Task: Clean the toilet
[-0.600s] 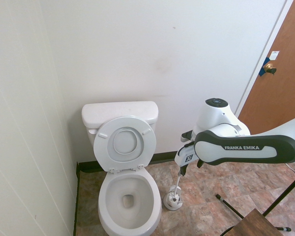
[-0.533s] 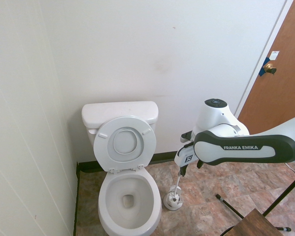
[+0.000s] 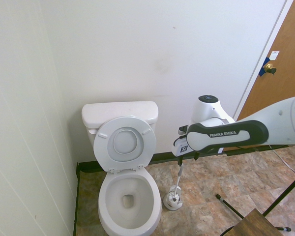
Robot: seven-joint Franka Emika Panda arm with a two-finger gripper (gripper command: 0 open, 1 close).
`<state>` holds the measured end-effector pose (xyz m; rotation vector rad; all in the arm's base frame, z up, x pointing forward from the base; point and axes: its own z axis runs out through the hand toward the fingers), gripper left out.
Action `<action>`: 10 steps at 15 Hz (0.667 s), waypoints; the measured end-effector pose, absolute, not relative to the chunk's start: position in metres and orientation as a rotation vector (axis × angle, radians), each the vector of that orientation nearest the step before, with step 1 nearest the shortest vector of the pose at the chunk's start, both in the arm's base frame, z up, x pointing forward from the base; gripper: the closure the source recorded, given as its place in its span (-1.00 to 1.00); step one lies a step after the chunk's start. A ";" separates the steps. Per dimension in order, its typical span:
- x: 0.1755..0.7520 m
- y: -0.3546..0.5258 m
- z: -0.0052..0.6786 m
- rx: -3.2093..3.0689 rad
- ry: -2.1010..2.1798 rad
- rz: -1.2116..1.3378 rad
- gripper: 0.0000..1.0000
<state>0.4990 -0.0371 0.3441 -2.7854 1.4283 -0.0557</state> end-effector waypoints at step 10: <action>0.597 -0.128 0.231 -2.680 1.675 0.016 -1.00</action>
